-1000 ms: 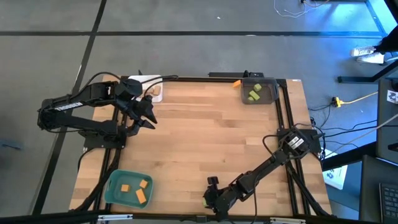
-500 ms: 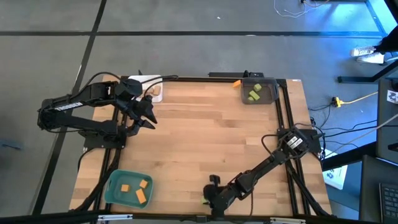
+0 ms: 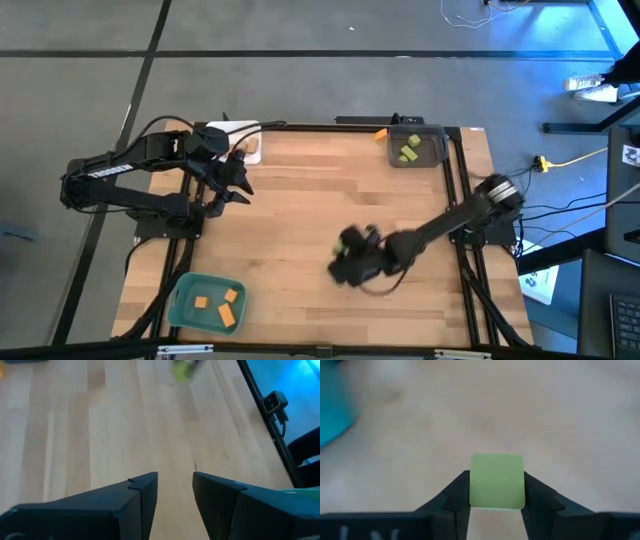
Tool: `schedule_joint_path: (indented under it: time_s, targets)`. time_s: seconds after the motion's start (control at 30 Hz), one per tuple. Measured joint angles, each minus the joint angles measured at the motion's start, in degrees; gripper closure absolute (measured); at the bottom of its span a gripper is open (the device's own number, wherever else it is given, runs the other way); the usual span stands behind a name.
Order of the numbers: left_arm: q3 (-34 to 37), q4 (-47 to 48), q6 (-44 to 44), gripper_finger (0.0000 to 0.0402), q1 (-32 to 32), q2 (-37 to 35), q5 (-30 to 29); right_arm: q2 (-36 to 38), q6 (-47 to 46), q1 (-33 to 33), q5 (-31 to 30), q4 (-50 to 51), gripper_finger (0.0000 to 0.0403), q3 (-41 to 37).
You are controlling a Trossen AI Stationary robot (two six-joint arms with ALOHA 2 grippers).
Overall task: Sort & place blocks by color
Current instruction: Put the green block into the black bin
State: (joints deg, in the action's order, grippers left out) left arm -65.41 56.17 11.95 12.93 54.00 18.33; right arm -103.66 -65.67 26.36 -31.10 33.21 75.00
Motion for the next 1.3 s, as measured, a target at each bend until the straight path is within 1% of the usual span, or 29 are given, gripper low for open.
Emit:
schedule_joint_path:
  time_s: [0.1, 0.17, 0.23, 0.33, 0.47, 0.57, 0.67, 0.77, 0.87, 0.97, 1.07, 1.17, 1.3]
  targets:
    - [0.0, -0.17, 0.66, 0.0285, 0.01, 0.0, -0.79, 5.96, -5.48, -3.42, -5.39, 13.14, 0.0272, -0.02]
    - [0.0, -0.78, 0.7, 0.0285, 0.02, 0.07, -1.7, 9.92, -8.09, -6.08, -9.48, 20.3, 0.0272, -0.02]
    - [0.0, -2.31, 0.99, 0.0285, 0.0, 0.91, -2.66, 13.3, -9.04, -9.48, -12.27, 26.23, 0.0272, 0.0]
    - [0.07, -5.13, 1.93, 0.0285, 0.02, 2.09, -4.5, 16.86, -8.53, -15.76, -13.11, 32.71, 0.0272, 0.0]
    - [0.02, -10.01, 2.16, 0.0285, 0.07, 4.84, -5.51, 19.13, -6.74, -25.69, -13.98, 40.35, 0.0272, 0.0]
    - [0.0, -13.63, 2.18, 0.0285, 0.09, 7.93, -5.88, 19.16, -0.96, -33.81, -13.67, 44.02, 0.0272, 0.0]
    - [0.0, -15.94, 2.16, 0.0285, 0.25, 11.41, -6.32, 18.98, 8.31, -41.71, -10.05, 43.01, 0.0272, -0.47]
    - [0.06, -17.27, 2.14, 0.0285, 1.0, 15.09, -8.95, 18.91, 17.41, -48.26, -8.49, 39.46, 0.0272, -2.14]
    - [0.02, -20.52, 2.16, 0.0285, 2.26, 18.65, -11.21, 18.91, 25.5, -53.84, -7.15, 35.0, 0.0272, -3.53]
    - [0.04, -24.95, 2.18, 0.0285, 3.88, 21.09, -11.34, 18.91, 32.96, -58.24, -3.55, 29.66, 0.0272, -5.78]
    - [0.04, -28.51, 2.2, 0.0285, 5.34, 22.46, -10.24, 18.82, 37.65, -61.6, -0.83, 24.59, 0.0272, -8.9]
    - [0.04, -32.08, 2.27, 0.0285, 6.74, 23.21, -9.04, 18.78, 40.65, -64.19, 1.64, 19.33, 0.0272, -12.41]
    - [0.04, -34.71, 2.24, 0.0285, 8.53, 23.3, -8.92, 18.78, 43.15, -66.4, 5.0, 13.29, 0.0272, -16.81]
